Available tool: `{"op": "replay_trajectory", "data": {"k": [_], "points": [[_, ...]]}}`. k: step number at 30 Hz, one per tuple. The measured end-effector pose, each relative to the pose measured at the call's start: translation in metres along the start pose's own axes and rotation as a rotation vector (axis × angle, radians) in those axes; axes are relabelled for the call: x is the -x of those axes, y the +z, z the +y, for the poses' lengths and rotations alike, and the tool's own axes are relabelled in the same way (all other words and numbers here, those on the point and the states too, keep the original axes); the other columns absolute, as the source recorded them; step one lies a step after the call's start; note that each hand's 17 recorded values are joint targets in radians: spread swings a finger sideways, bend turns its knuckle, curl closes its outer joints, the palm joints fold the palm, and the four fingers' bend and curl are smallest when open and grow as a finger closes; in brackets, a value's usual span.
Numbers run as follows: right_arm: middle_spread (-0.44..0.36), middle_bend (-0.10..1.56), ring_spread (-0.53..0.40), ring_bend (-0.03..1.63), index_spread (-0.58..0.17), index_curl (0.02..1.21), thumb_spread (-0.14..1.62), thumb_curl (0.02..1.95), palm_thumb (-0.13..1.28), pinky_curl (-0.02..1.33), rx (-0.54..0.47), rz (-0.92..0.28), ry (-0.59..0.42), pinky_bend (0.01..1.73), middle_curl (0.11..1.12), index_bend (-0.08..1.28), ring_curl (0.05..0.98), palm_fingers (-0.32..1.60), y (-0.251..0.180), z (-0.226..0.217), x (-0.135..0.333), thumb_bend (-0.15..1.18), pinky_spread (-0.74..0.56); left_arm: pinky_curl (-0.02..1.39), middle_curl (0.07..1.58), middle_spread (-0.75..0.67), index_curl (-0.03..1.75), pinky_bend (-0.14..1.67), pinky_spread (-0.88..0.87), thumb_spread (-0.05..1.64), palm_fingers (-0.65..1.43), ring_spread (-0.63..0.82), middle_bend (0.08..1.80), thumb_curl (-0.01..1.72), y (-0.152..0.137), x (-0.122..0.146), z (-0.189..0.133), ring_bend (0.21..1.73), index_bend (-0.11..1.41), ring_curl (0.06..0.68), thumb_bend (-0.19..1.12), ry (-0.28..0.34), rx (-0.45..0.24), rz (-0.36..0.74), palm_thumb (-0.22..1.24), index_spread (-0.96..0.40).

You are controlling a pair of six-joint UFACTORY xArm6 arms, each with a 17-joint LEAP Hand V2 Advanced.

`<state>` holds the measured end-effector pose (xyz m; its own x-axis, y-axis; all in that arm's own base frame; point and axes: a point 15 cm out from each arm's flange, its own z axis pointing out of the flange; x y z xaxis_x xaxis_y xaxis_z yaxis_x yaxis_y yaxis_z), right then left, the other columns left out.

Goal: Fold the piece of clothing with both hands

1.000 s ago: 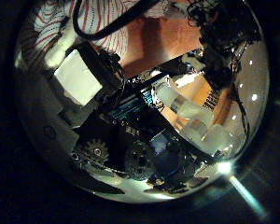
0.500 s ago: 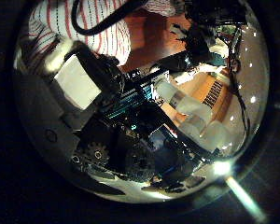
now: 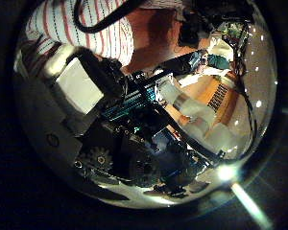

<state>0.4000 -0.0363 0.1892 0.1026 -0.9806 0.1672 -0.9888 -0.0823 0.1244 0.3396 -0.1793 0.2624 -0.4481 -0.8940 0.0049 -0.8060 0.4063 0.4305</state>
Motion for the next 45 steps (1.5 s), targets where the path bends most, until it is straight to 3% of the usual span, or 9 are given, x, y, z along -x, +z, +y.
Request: {"op": "replay_trajectory", "data": {"k": [5, 9, 15, 23, 28, 32, 39, 45], "points": [[-0.28, 0.92, -0.258, 1.16, -0.44, 0.69, 1.12, 0.39, 0.83, 0.42, 0.015, 0.004, -0.007, 1.14, 0.72, 0.72, 0.511, 1.32, -0.003, 0.006, -0.001, 0.02, -0.36, 0.65, 1.17, -0.64, 1.45, 1.32, -0.61, 1.21, 0.7, -0.46, 0.84, 0.53, -0.005, 0.006, 0.008, 1.42, 0.16, 0.534, -0.01, 0.009, -0.001, 0.016, 0.89, -0.46], [-0.246, 1.03, -0.241, 1.25, -0.413, 0.77, 1.17, 0.41, 0.88, 0.48, 0.07, 0.004, -0.015, 1.23, 0.76, 0.83, 0.556, 1.24, -0.009, 0.025, -0.004, 0.02, -0.33, 0.65, 1.17, -0.64, 1.47, 1.33, -0.61, 1.22, 0.7, -0.46, 0.84, 0.53, -0.008, 0.011, 0.019, 1.42, 0.16, 0.533, -0.01, 0.016, 0.009, 0.026, 0.88, -0.44], [-0.202, 1.12, -0.223, 1.32, -0.385, 0.85, 1.22, 0.43, 0.91, 0.53, 0.149, -0.005, -0.03, 1.29, 0.8, 0.9, 0.594, 1.16, -0.047, 0.052, -0.01, 0.0, -0.3, 0.65, 1.17, -0.64, 1.49, 1.33, -0.61, 1.22, 0.7, -0.46, 0.85, 0.53, -0.01, 0.016, 0.046, 1.43, 0.16, 0.533, -0.01, 0.032, 0.073, 0.03, 0.88, -0.42], [-0.179, 1.16, -0.215, 1.34, -0.36, 0.91, 1.26, 0.45, 0.89, 0.57, 0.036, -0.034, -0.026, 1.31, 0.81, 0.92, 0.613, 1.12, -0.113, 0.032, -0.005, -0.01, -0.28, 0.65, 1.17, -0.64, 1.5, 1.32, -0.6, 1.22, 0.69, -0.46, 0.86, 0.53, -0.033, 0.039, 0.049, 1.43, 0.16, 0.532, -0.01, -0.002, 0.044, 0.025, 0.87, -0.39], [-0.172, 1.17, -0.213, 1.35, -0.353, 0.93, 1.26, 0.46, 0.9, 0.58, 0.02, -0.04, -0.035, 1.31, 0.81, 0.91, 0.62, 1.12, -0.124, -0.001, 0.004, -0.01, -0.28, 0.65, 1.16, -0.64, 1.51, 1.3, -0.6, 1.22, 0.68, -0.46, 0.87, 0.53, -0.038, 0.067, 0.023, 1.43, 0.16, 0.532, -0.01, -0.059, 0.027, 0.037, 0.87, -0.37], [-0.168, 1.17, -0.207, 1.35, -0.351, 0.94, 1.26, 0.47, 0.91, 0.6, 0.074, -0.04, -0.053, 1.31, 0.8, 0.9, 0.624, 1.11, -0.11, -0.03, 0.013, -0.01, -0.27, 0.65, 1.16, -0.64, 1.51, 1.28, -0.6, 1.22, 0.65, -0.46, 0.87, 0.53, -0.031, 0.086, -0.01, 1.42, 0.17, 0.53, -0.01, -0.088, 0.021, 0.051, 0.87, -0.36], [-0.159, 1.18, -0.206, 1.35, -0.354, 0.97, 1.26, 0.47, 0.92, 0.62, 0.216, -0.039, -0.058, 1.31, 0.81, 0.89, 0.631, 1.09, -0.072, -0.065, 0.022, -0.01, -0.26, 0.66, 1.13, -0.62, 1.49, 1.2, -0.59, 1.21, 0.58, -0.46, 0.87, 0.52, -0.003, 0.113, -0.078, 1.39, 0.18, 0.522, -0.02, -0.093, 0.007, 0.073, 0.83, -0.35], [-0.156, 1.18, -0.209, 1.35, -0.36, 0.99, 1.27, 0.47, 0.91, 0.63, 0.346, -0.028, -0.05, 1.3, 0.81, 0.86, 0.638, 1.07, -0.049, -0.076, 0.019, -0.01, -0.27, 0.66, 1.08, -0.59, 1.45, 1.12, -0.58, 1.2, 0.49, -0.46, 0.82, 0.51, 0.018, 0.117, -0.112, 1.3, 0.2, 0.506, -0.02, -0.07, 0.033, 0.113, 0.78, -0.34]]}}
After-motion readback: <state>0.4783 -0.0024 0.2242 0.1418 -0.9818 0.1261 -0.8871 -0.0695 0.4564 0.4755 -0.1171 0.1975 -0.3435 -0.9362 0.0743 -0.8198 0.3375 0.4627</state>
